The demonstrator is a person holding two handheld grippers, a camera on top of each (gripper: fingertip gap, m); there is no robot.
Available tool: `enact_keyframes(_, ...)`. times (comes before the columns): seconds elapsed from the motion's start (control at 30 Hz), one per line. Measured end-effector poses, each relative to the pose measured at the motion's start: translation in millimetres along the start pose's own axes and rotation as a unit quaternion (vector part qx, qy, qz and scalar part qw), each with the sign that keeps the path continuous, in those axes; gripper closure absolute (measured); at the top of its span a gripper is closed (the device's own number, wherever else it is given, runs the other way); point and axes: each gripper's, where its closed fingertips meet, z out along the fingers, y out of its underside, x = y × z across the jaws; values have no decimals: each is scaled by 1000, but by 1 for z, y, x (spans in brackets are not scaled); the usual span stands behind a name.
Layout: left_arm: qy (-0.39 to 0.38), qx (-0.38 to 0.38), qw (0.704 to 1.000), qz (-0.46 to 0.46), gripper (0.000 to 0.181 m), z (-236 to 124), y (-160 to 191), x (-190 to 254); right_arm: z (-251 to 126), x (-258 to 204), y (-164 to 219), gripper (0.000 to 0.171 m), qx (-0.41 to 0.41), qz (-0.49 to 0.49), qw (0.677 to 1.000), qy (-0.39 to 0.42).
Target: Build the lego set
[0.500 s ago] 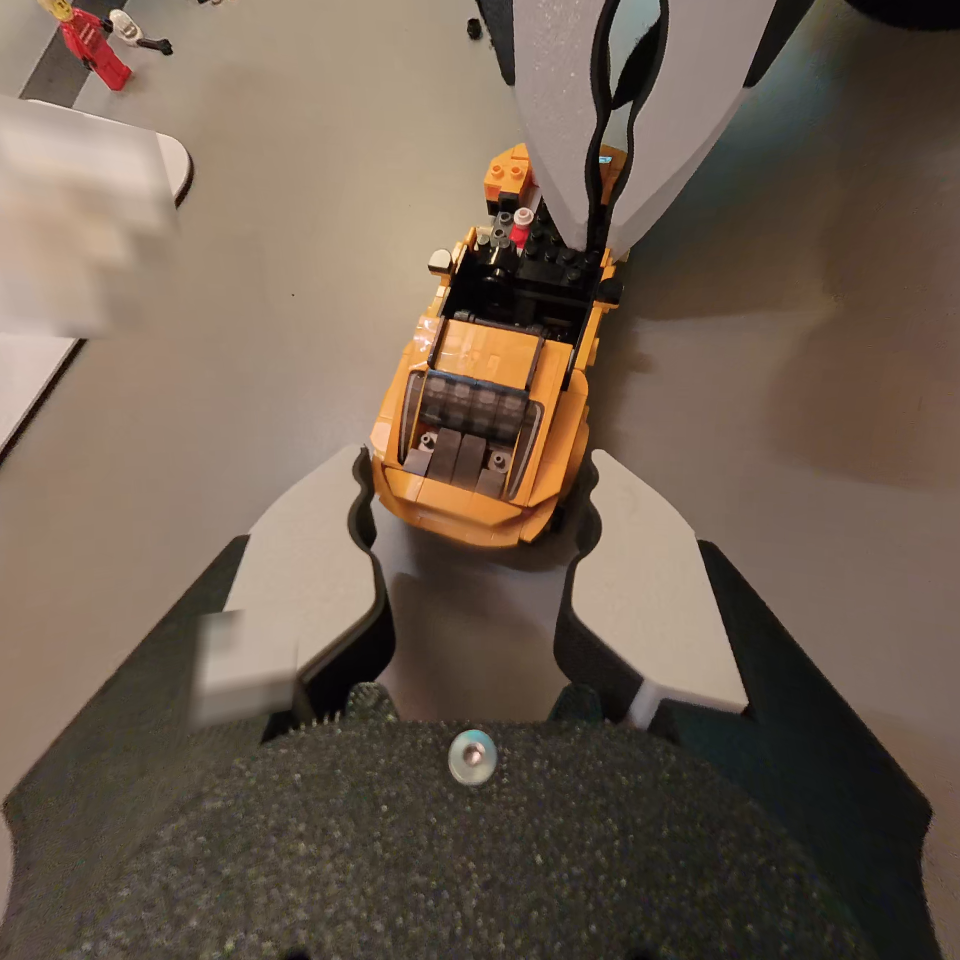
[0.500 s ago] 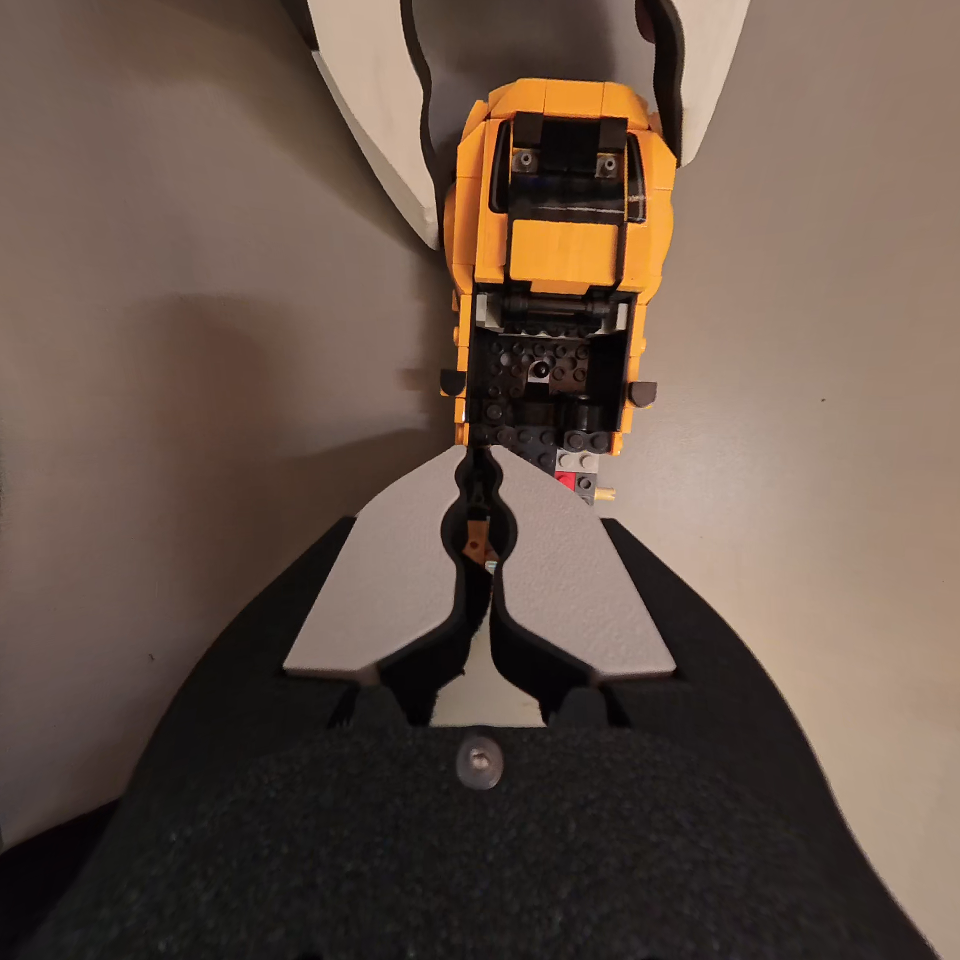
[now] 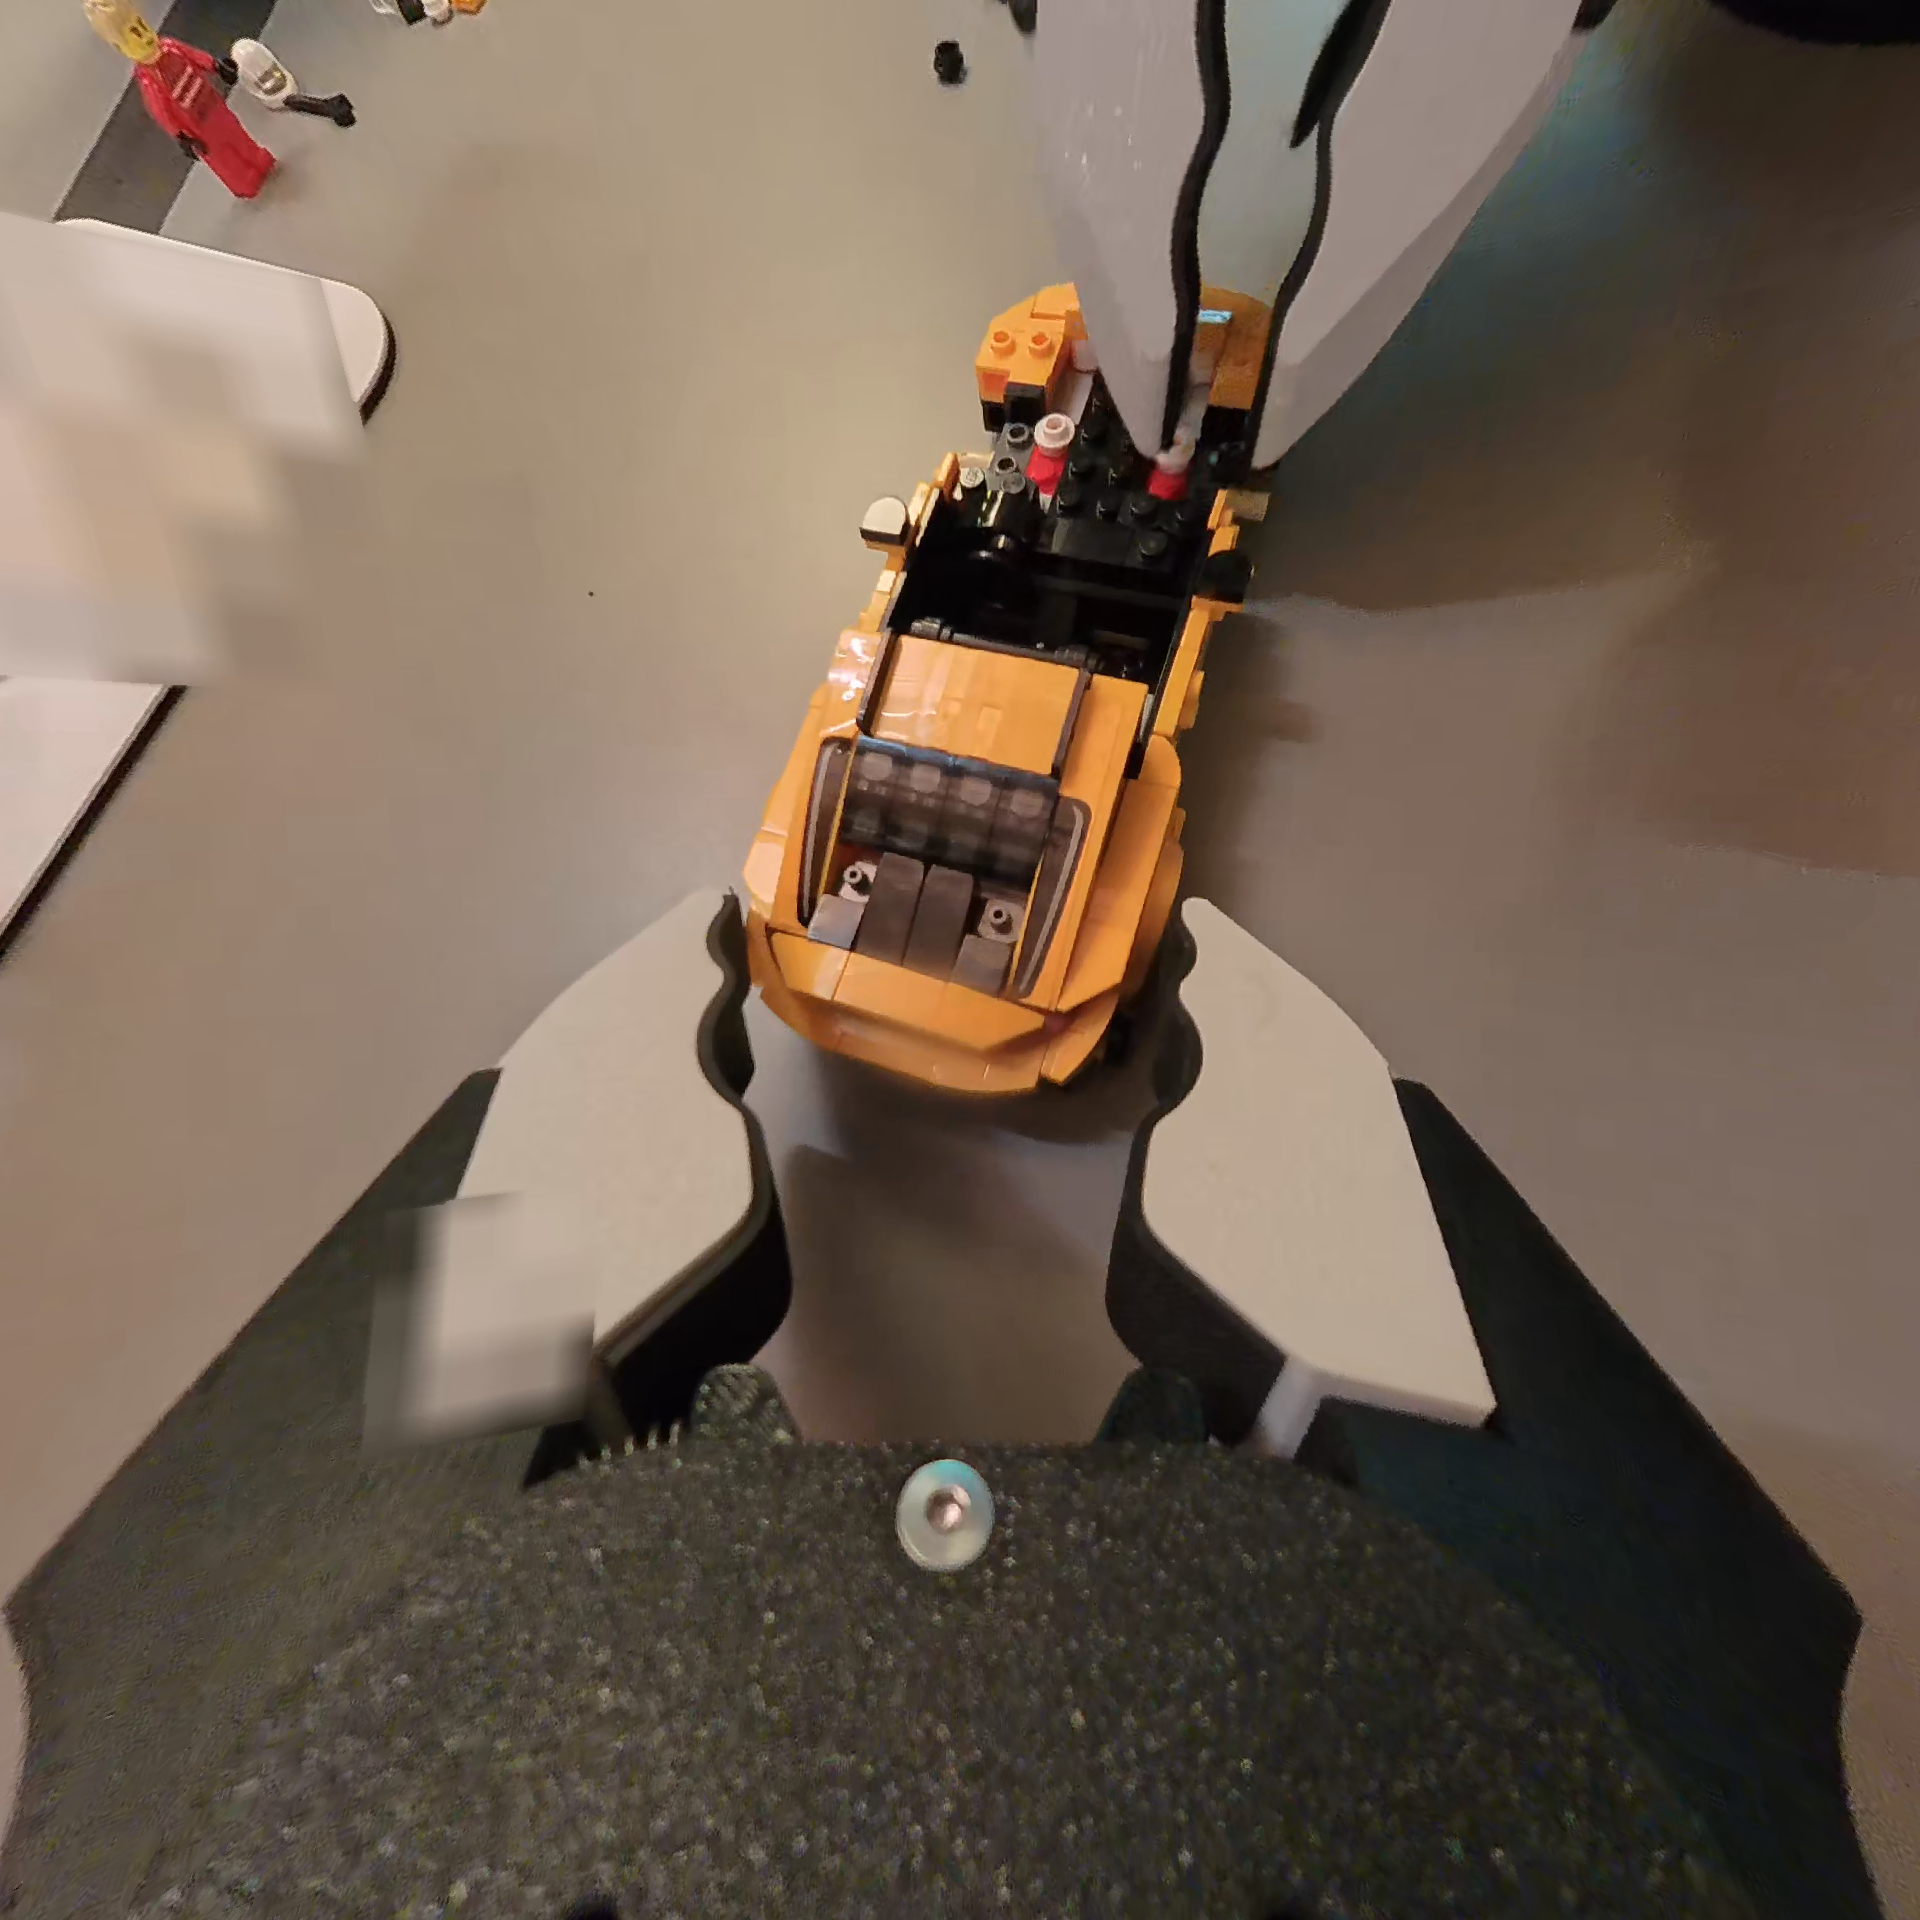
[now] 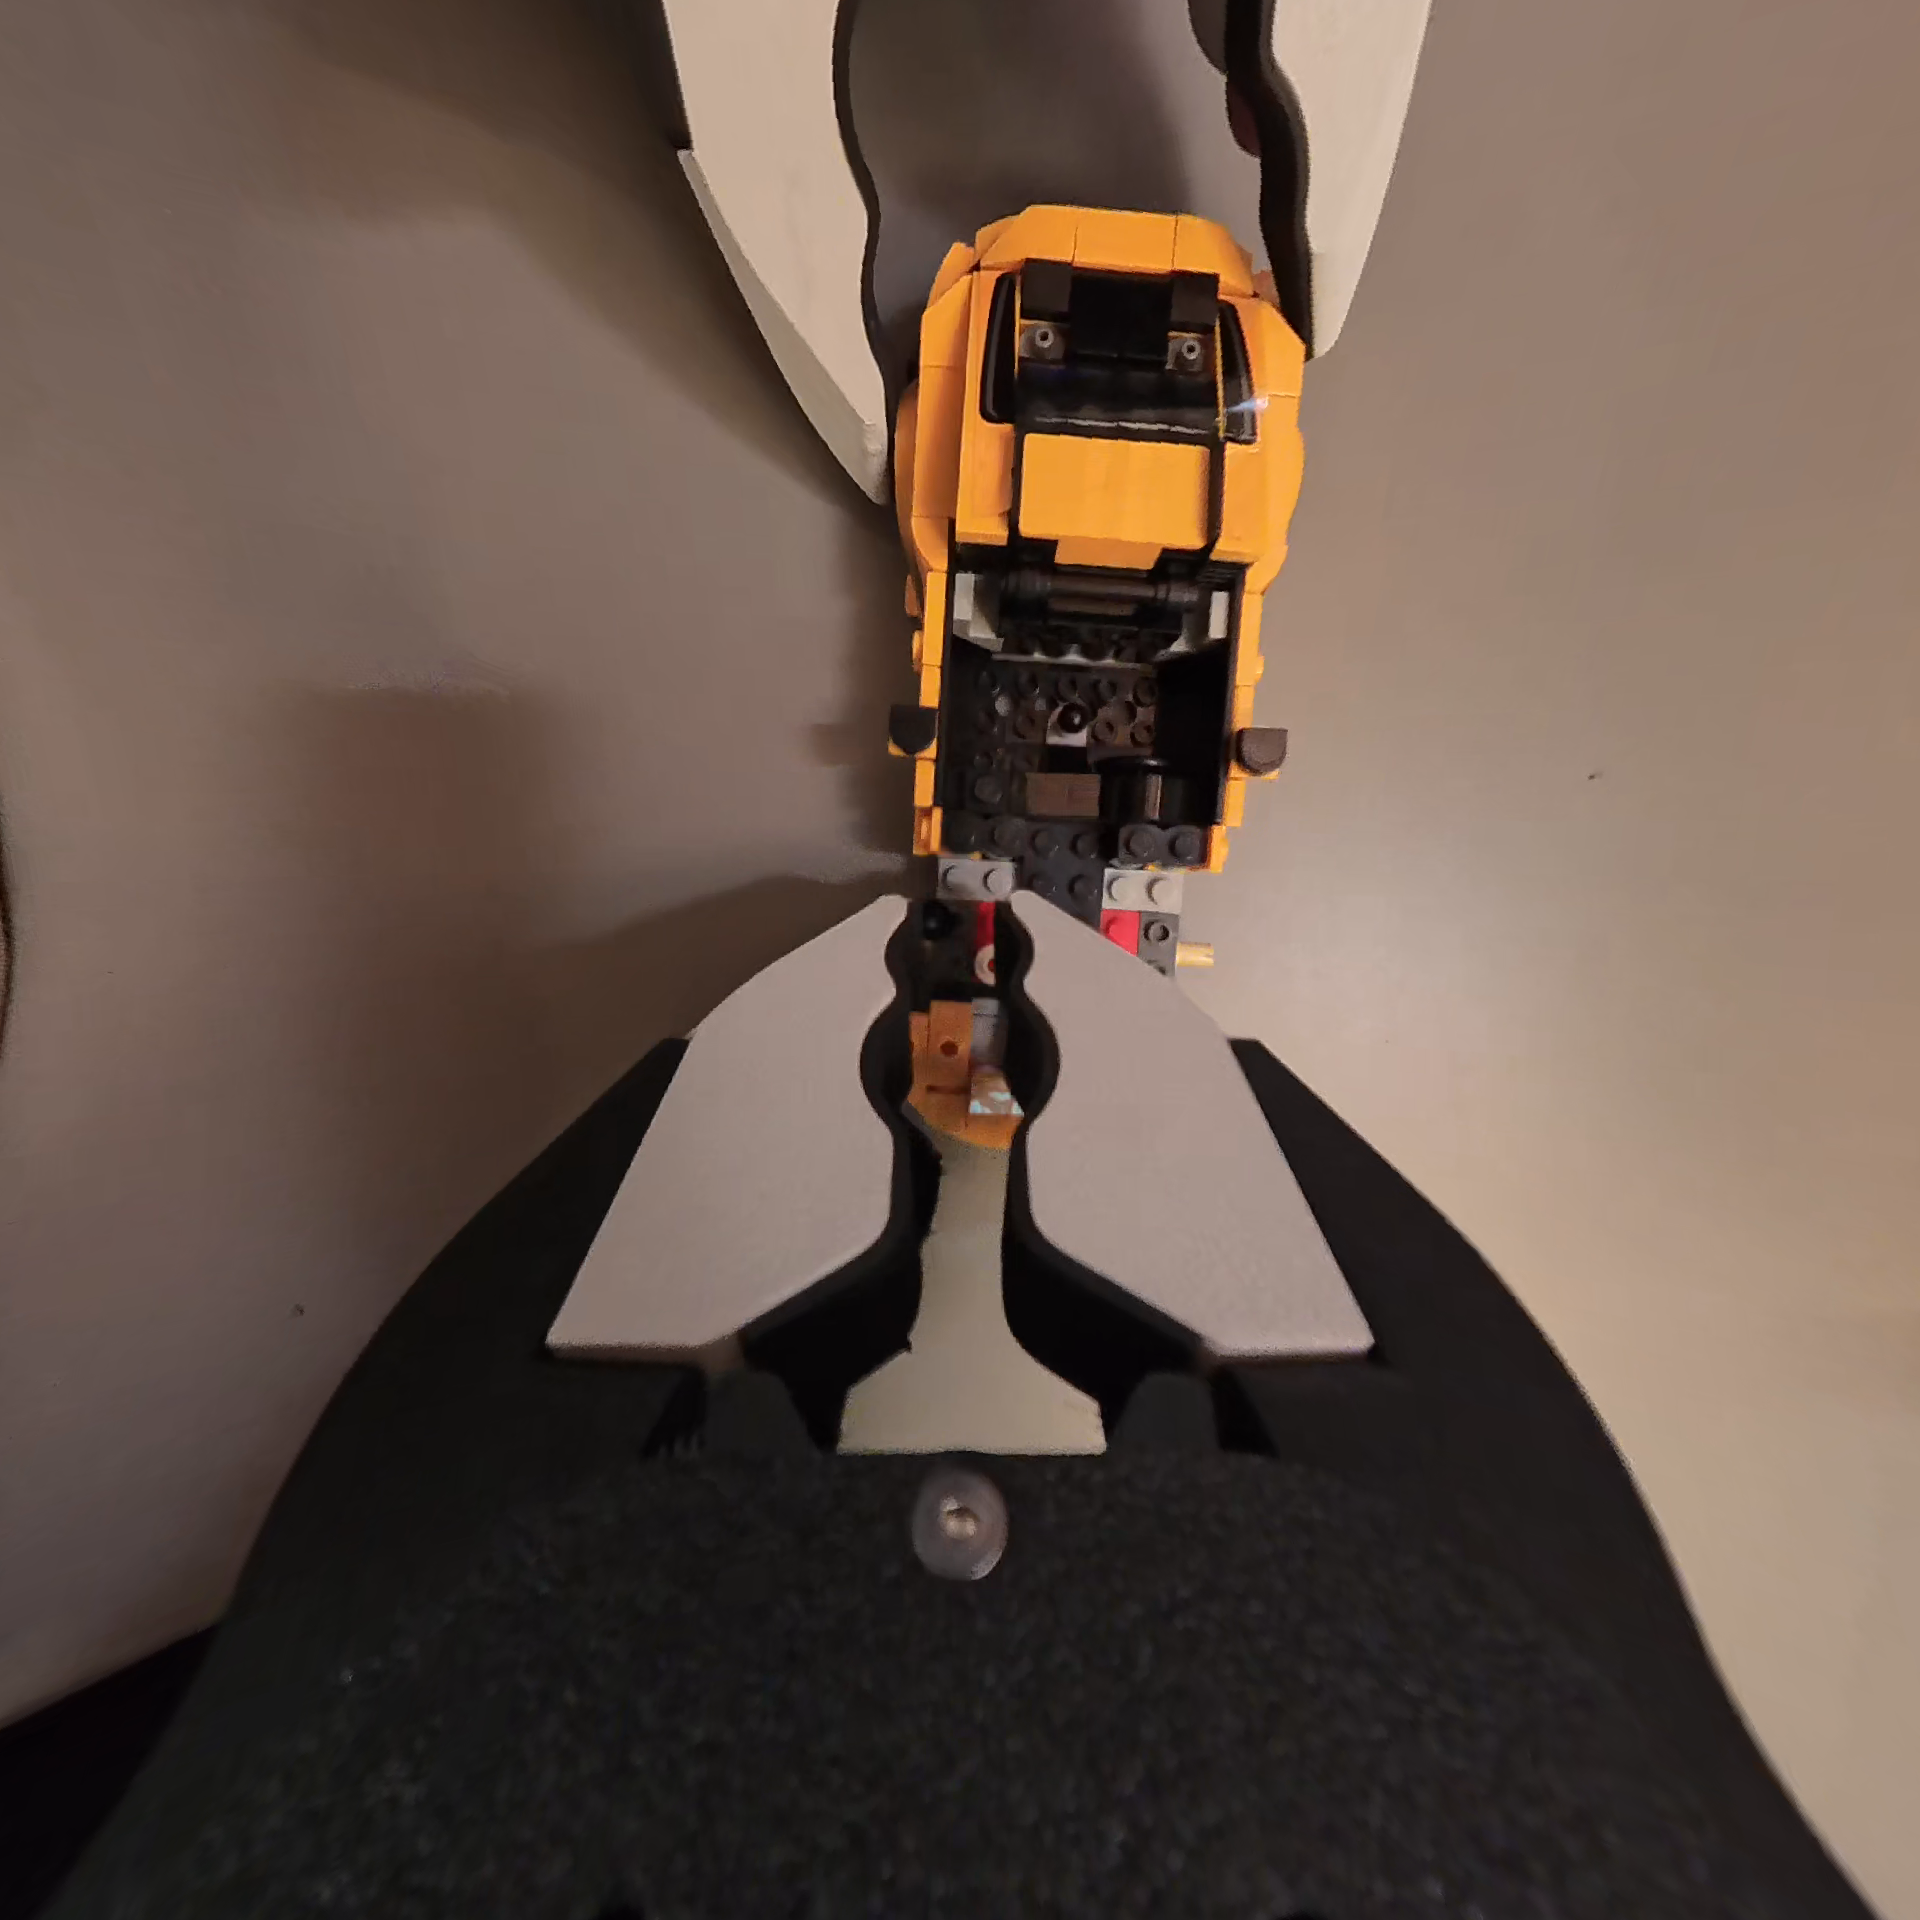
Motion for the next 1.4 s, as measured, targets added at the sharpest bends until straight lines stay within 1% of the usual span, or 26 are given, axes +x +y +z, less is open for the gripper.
enact_keyframes(0.27, 0, 2, 1000, -1, 106, 0, 0, 0, 1, -3, 4, 161, 25, 3, 1000, 6)
enact_keyframes(0.53, -1, 2, 1000, 1, 107, 0, 0, 0, -5, -3, -5, 162, 99, -20, 994, 29)
enact_keyframes(0.7, 5, 3, 1000, -2, 107, -3, 1, 0, -8, -5, -7, 163, 128, -38, 990, 47)
enact_keyframes(0.83, 6, 3, 1000, 0, 108, -4, 2, 0, -3, -3, -5, 167, 118, -44, 991, 51)
enact_keyframes(0.97, 6, 3, 1000, 0, 108, -3, 2, 0, 4, -1, -5, 171, 87, -51, 994, 41)
enact_keyframes(1.2, 7, 4, 1000, 0, 108, -3, 2, 0, 9, 2, -4, 171, 43, -67, 997, 19)
enact_keyframes(1.4, 10, 5, 1000, -1, 108, -4, 2, 1, 9, 0, -5, 168, 45, -68, 997, 9)
